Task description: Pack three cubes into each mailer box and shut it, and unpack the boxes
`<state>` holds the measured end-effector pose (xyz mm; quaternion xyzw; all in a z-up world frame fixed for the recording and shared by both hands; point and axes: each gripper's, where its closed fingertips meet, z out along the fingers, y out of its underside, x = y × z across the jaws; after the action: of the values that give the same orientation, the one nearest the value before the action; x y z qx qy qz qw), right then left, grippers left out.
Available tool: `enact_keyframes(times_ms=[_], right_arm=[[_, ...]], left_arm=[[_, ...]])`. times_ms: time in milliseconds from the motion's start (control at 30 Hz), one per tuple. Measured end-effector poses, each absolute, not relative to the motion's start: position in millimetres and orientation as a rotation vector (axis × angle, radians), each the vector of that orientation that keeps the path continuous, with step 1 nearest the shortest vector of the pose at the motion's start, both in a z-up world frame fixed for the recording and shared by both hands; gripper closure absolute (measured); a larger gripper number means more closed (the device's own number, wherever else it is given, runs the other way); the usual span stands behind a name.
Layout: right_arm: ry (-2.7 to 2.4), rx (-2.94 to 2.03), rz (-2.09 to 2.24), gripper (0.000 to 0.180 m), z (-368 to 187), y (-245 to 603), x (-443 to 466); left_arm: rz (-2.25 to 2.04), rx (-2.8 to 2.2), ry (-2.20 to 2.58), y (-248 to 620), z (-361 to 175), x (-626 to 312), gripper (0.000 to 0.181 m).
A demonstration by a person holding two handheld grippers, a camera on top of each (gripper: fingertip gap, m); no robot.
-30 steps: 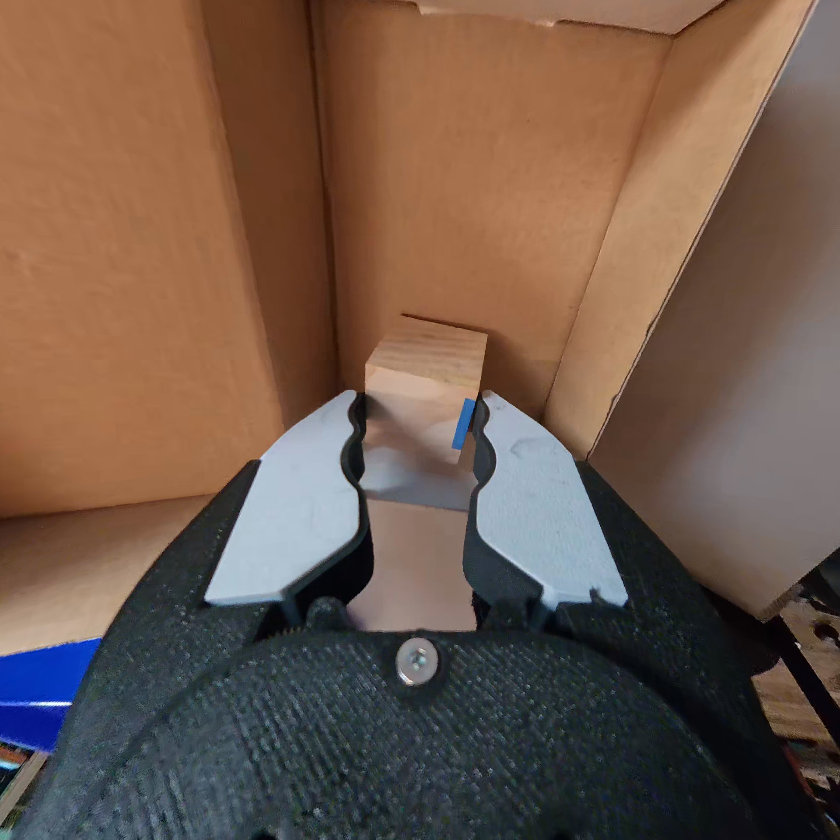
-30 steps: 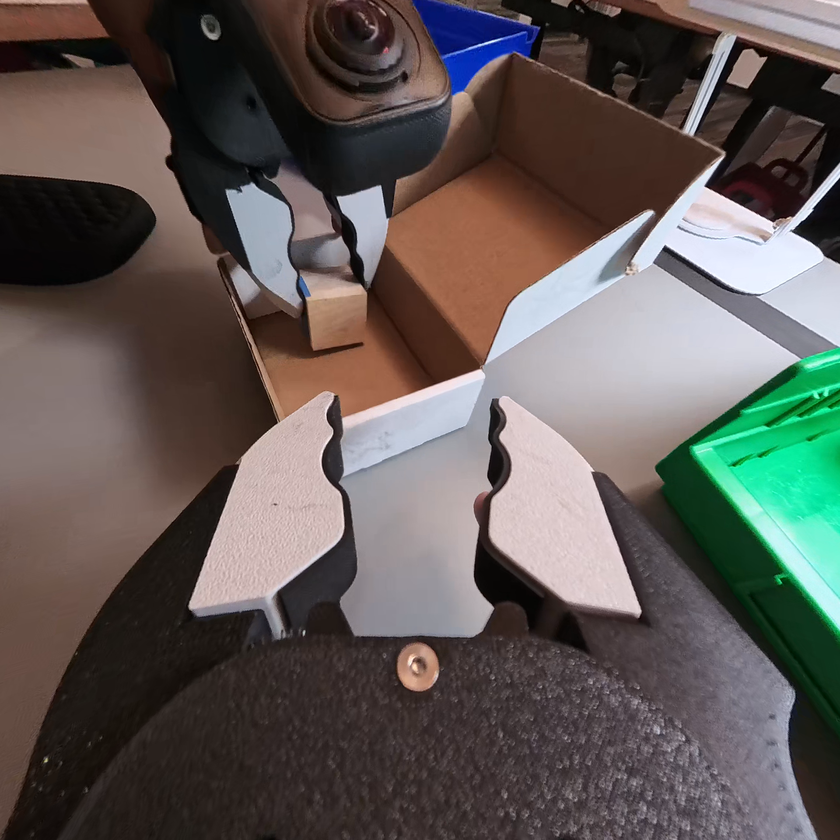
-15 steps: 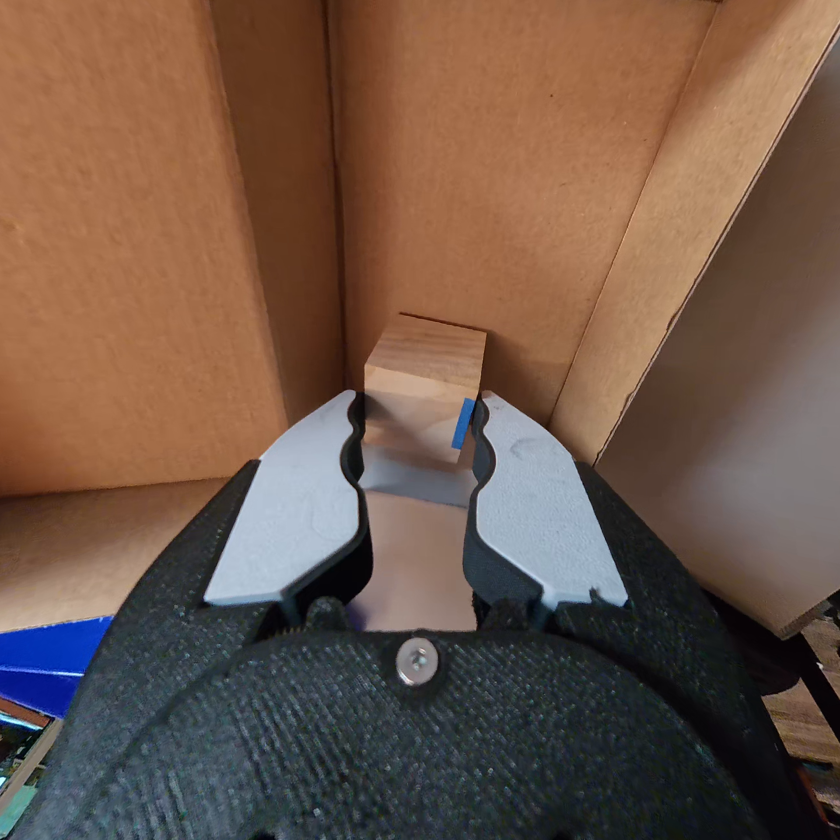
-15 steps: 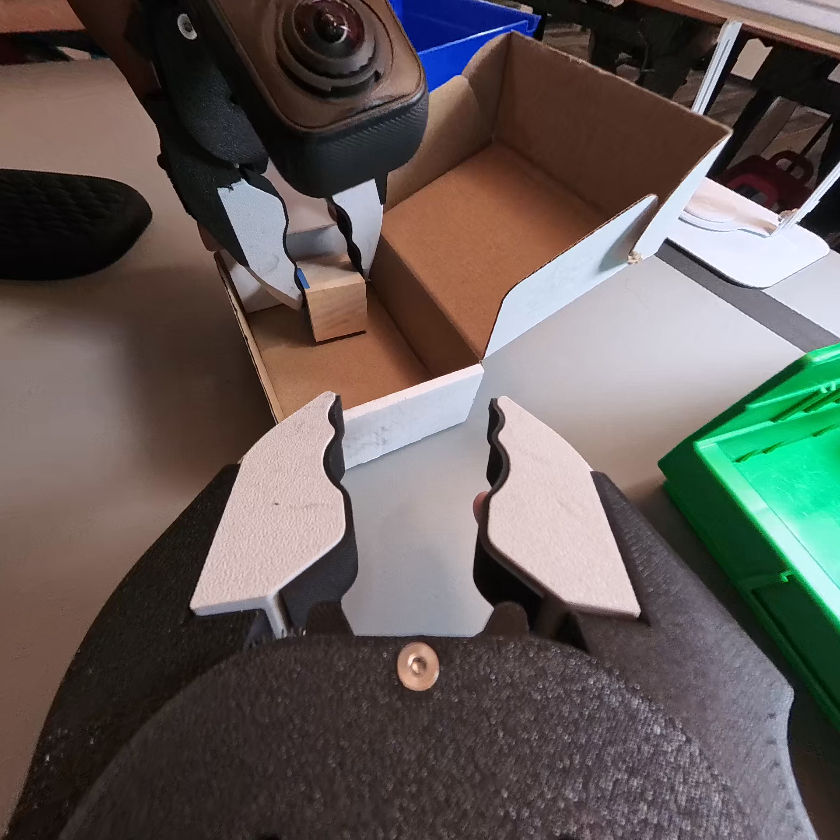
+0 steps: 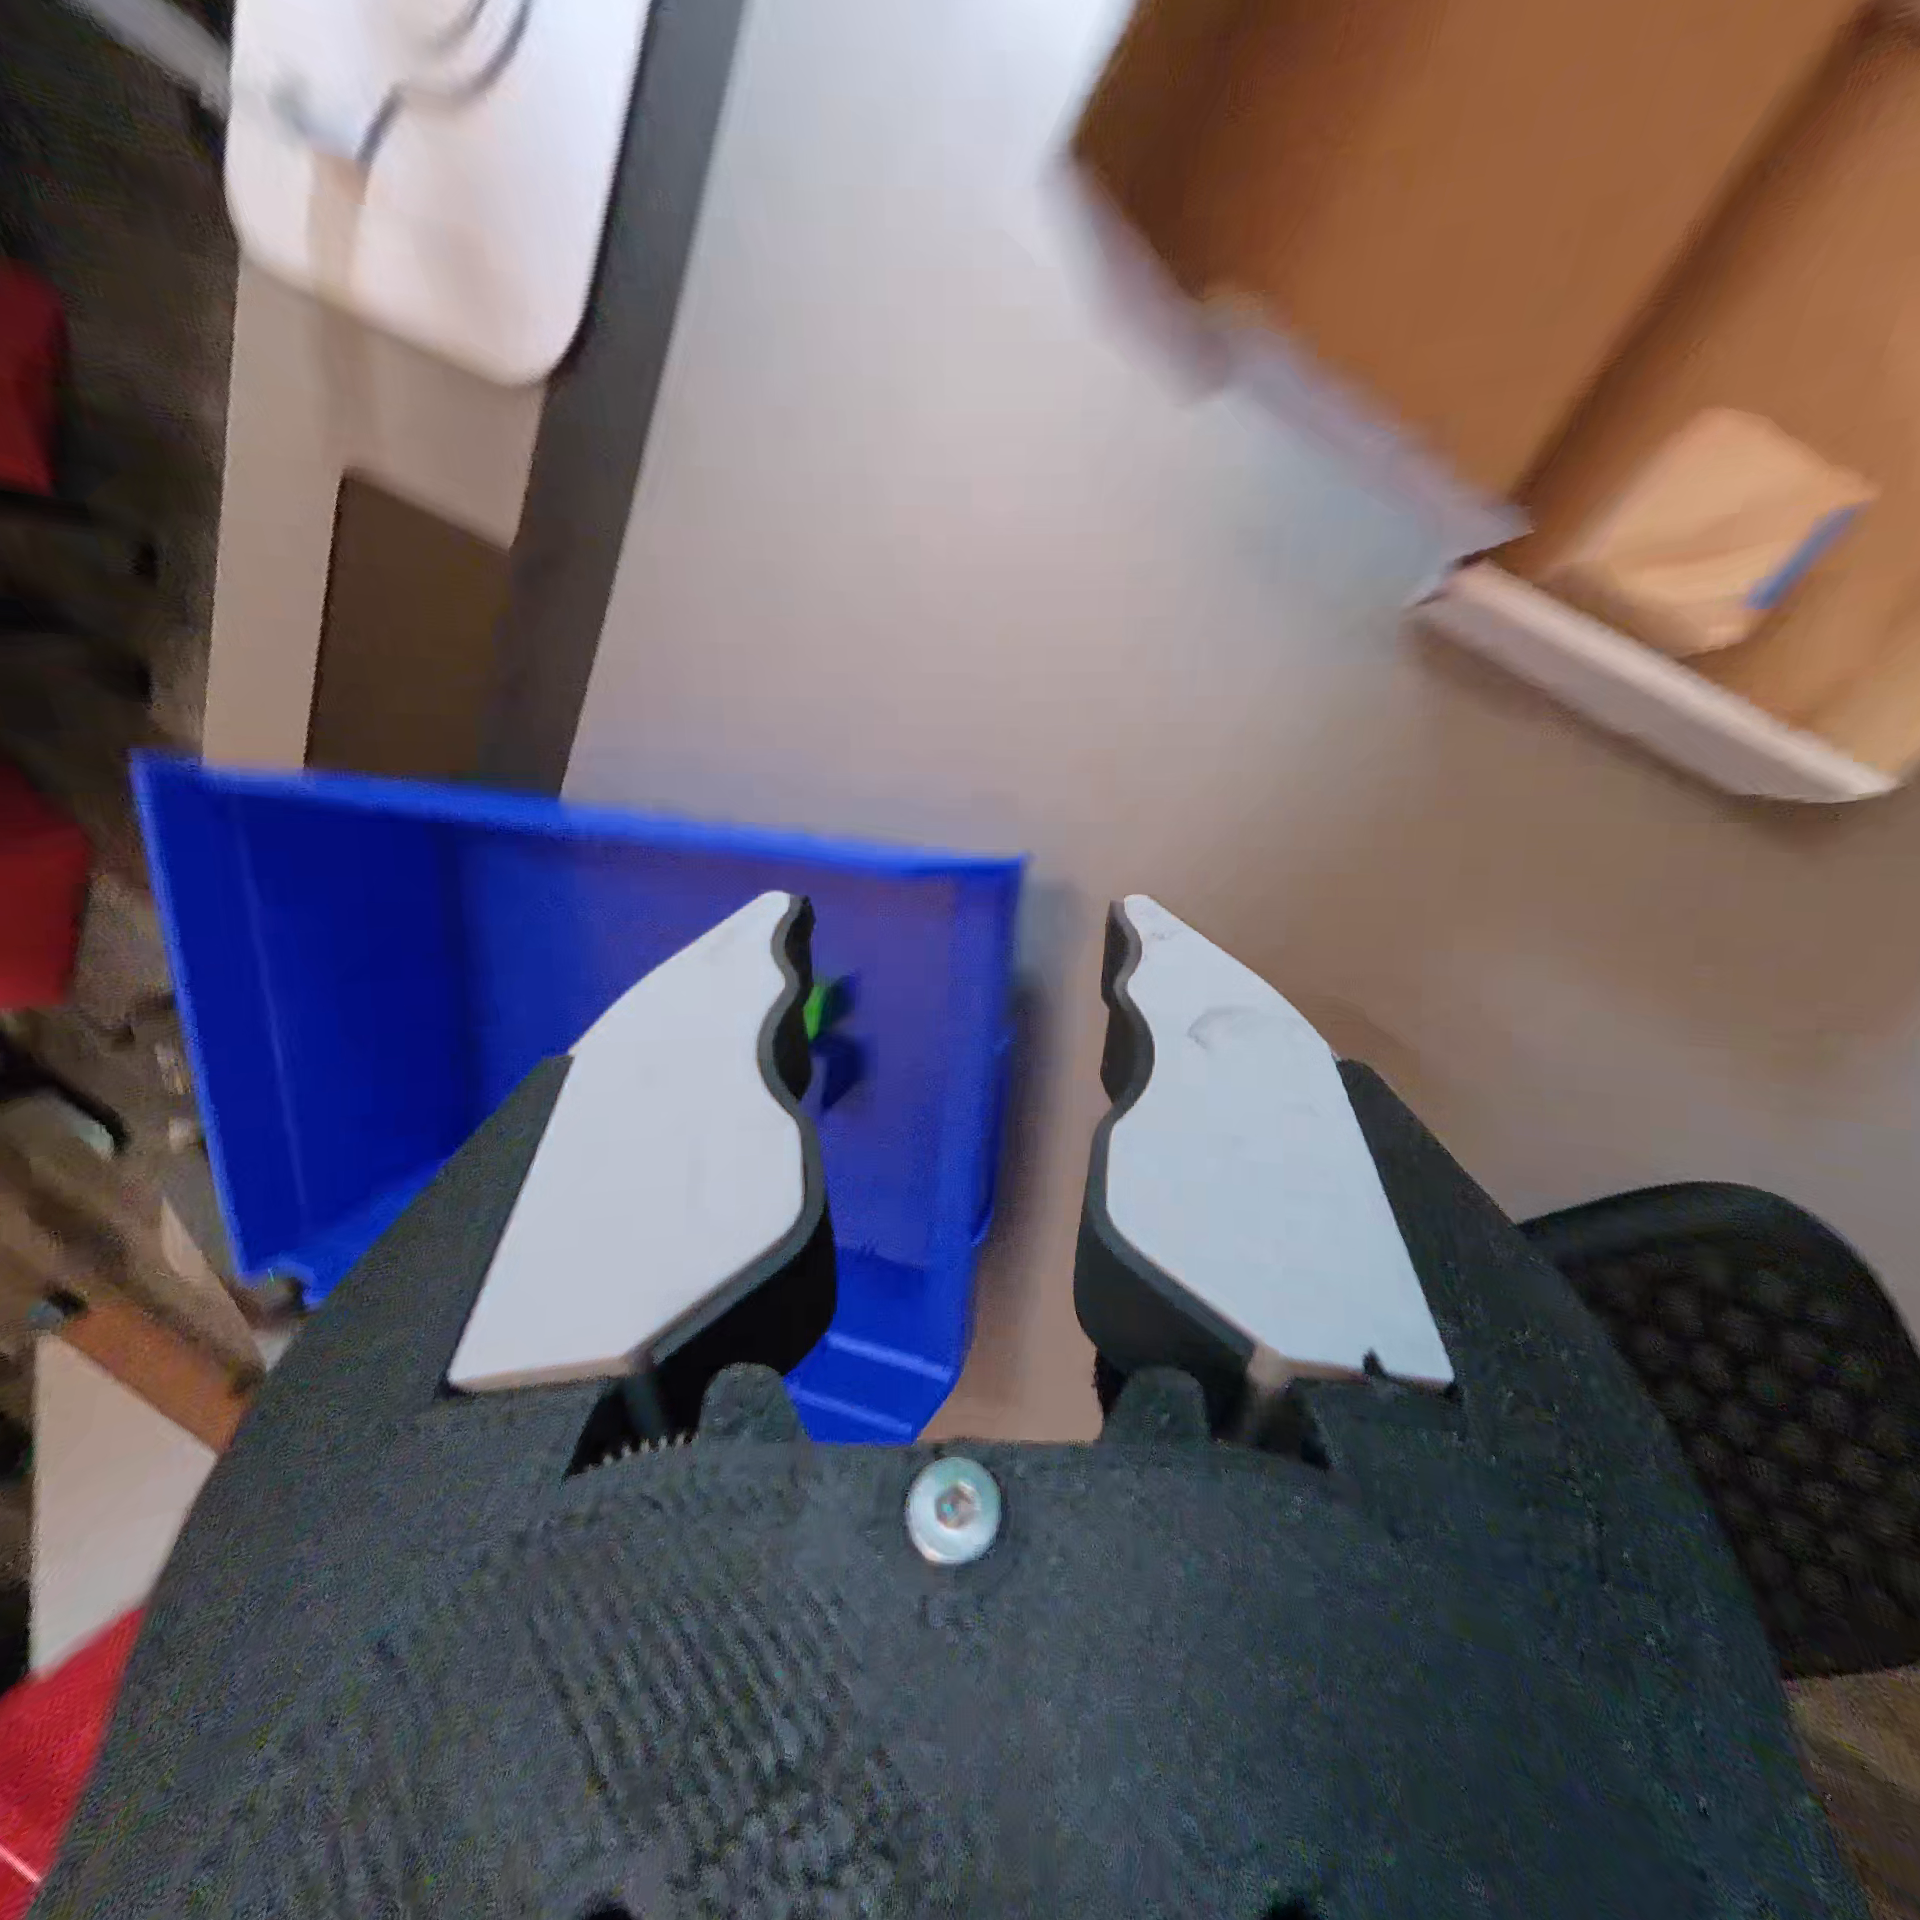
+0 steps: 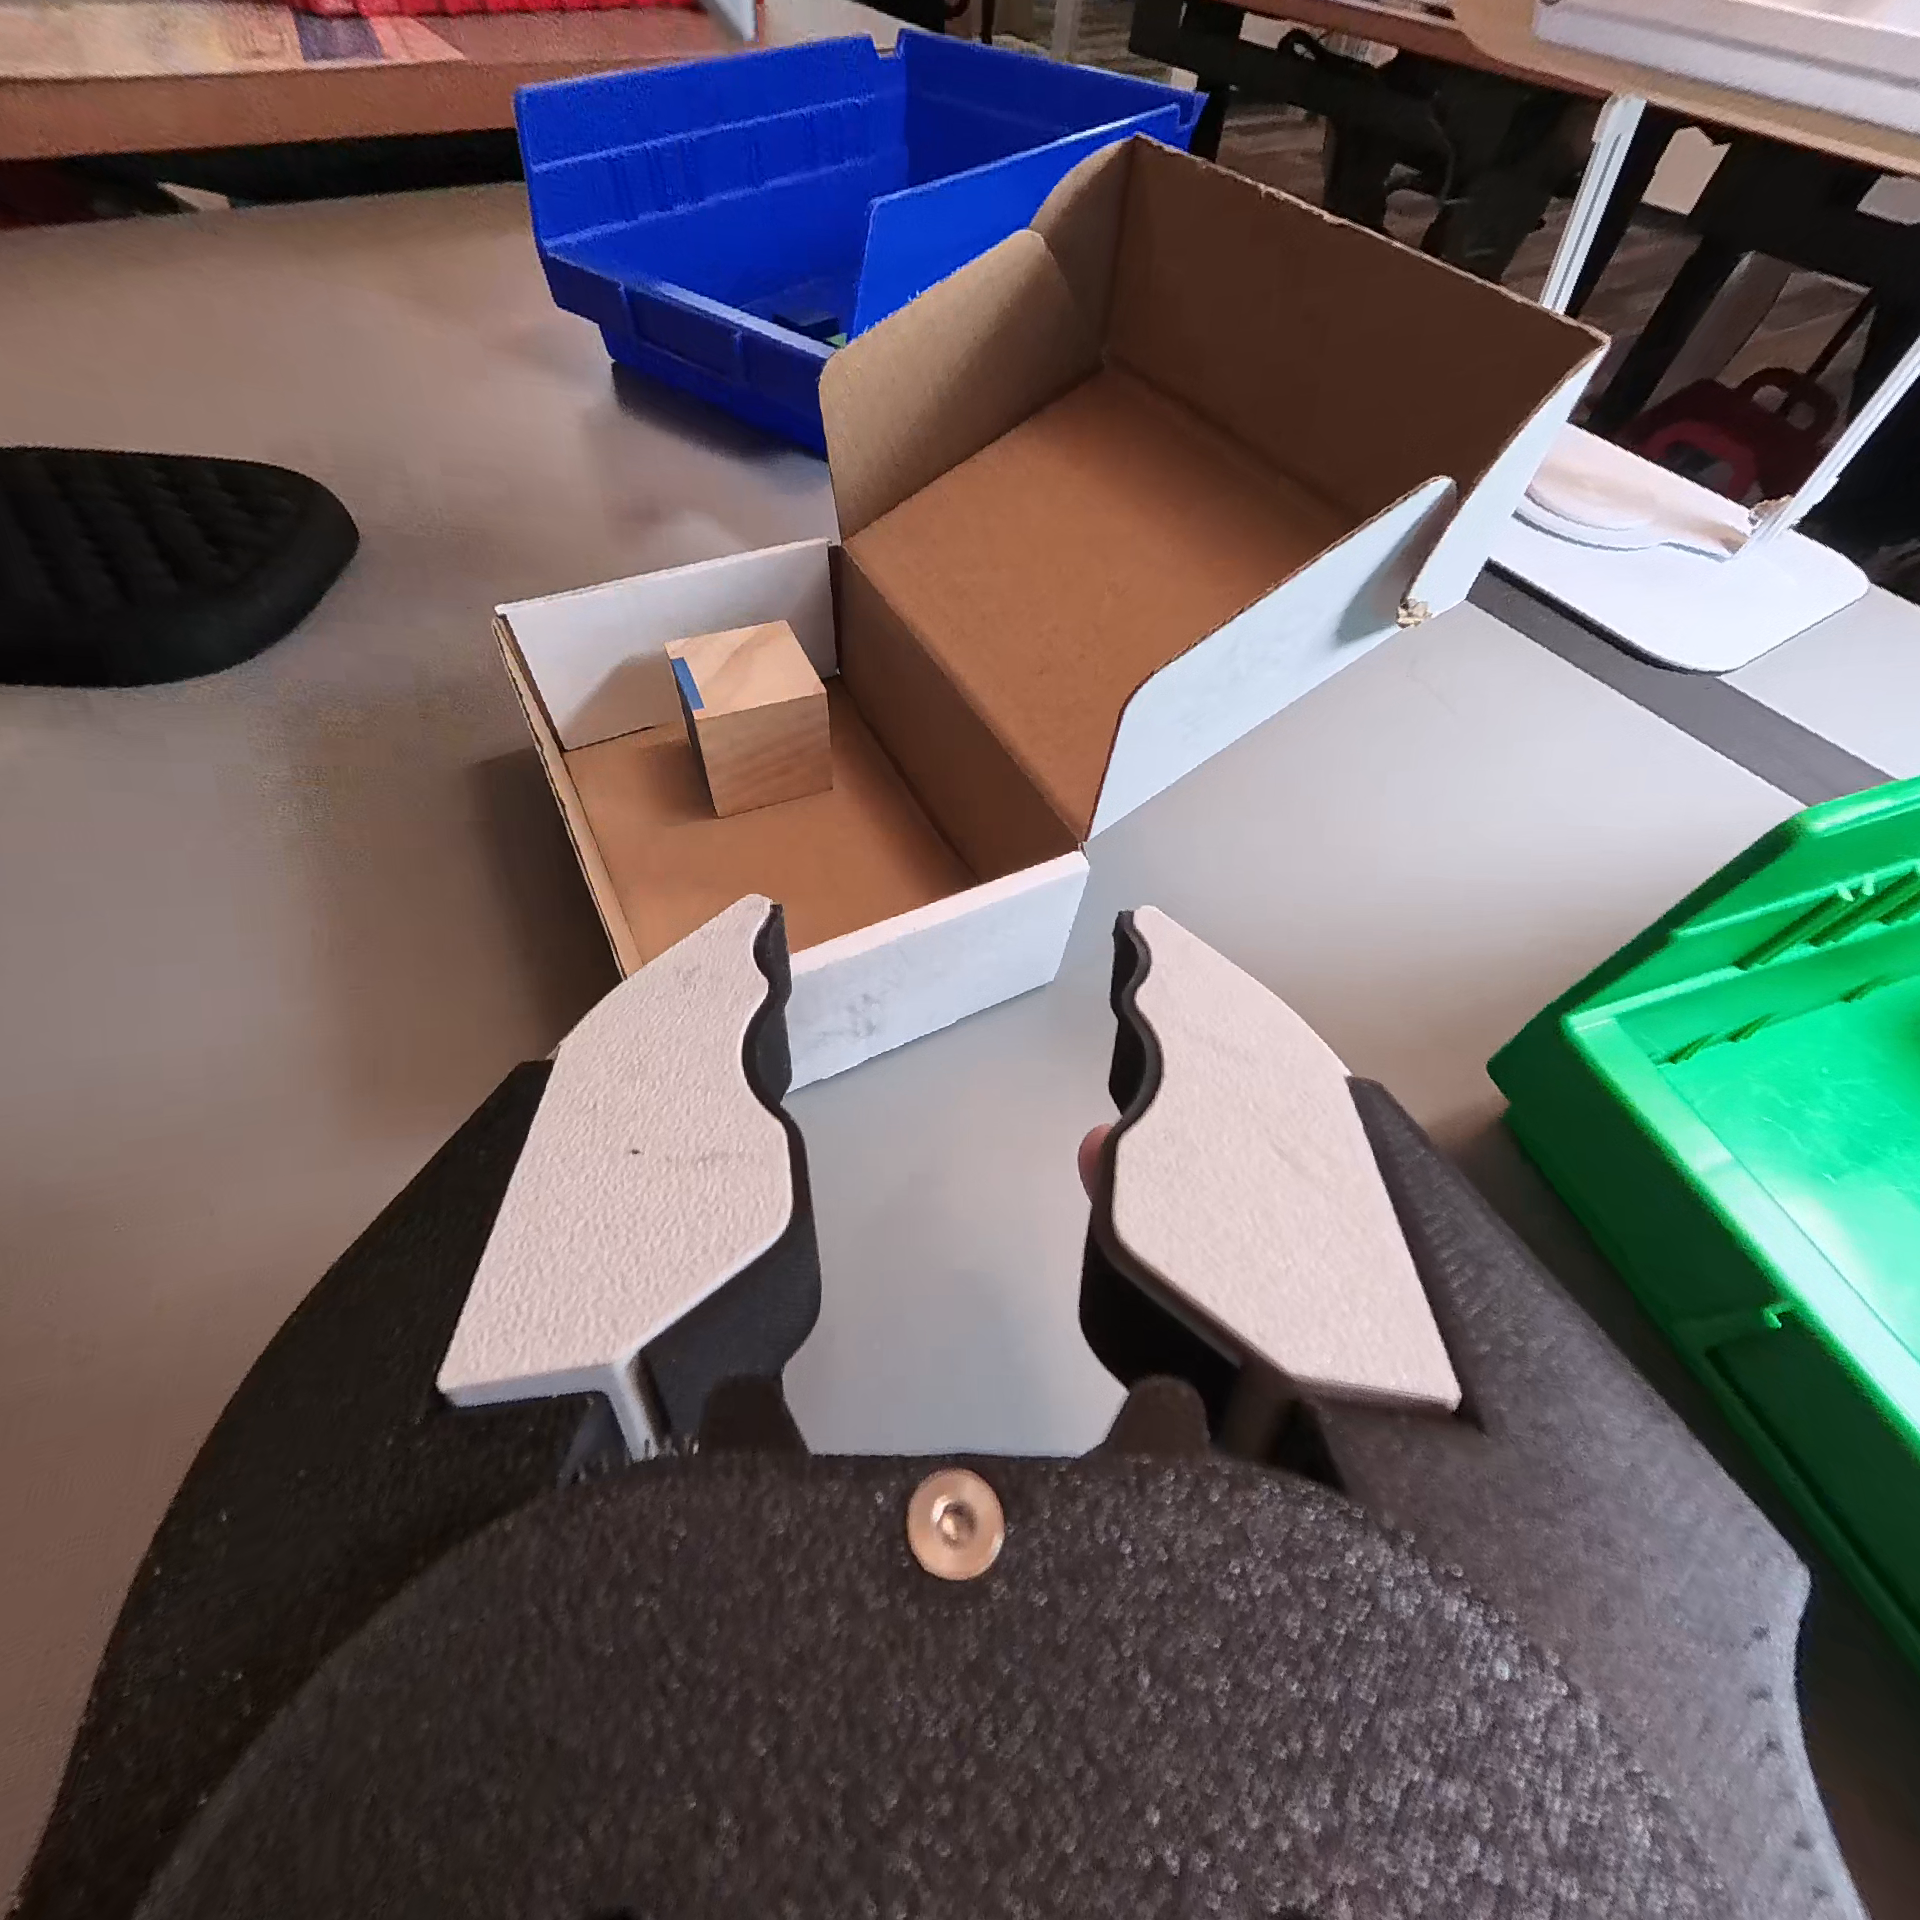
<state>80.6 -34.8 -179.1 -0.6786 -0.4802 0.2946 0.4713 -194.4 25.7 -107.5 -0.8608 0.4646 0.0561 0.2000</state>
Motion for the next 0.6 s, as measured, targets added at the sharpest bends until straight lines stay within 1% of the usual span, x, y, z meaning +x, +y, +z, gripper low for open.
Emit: enact_keyframes(times_ms=[133, 233, 300, 400, 500, 600], right_arm=[[-1.177, -1.661, 0.714, 0.12, -180, -35, 80], [-1.165, -1.661, 0.707, 0.121, -179, -33, 82], [-1.156, -1.669, 0.711, 0.121, -180, -31, 83], [-1.154, -1.683, 0.698, 0.121, -183, -29, 84], [-1.148, -1.689, 0.698, 0.121, -184, -28, 85], [-1.142, -1.695, 0.7, 0.121, -185, -26, 86]], left_arm=[[0.145, -2.564, 1.108, 47, -137, -273, 0.129], [0.161, -2.613, 1.096, 53, -169, -313, 0.131], [0.153, -2.635, 1.12, 55, -190, -330, 0.133], [0.115, -2.676, 1.164, 52, -215, -344, 0.129], [0.114, -2.69, 1.244, 48, -231, -351, 0.127], [0.132, -2.692, 1.279, 48, -240, -353, 0.129]])
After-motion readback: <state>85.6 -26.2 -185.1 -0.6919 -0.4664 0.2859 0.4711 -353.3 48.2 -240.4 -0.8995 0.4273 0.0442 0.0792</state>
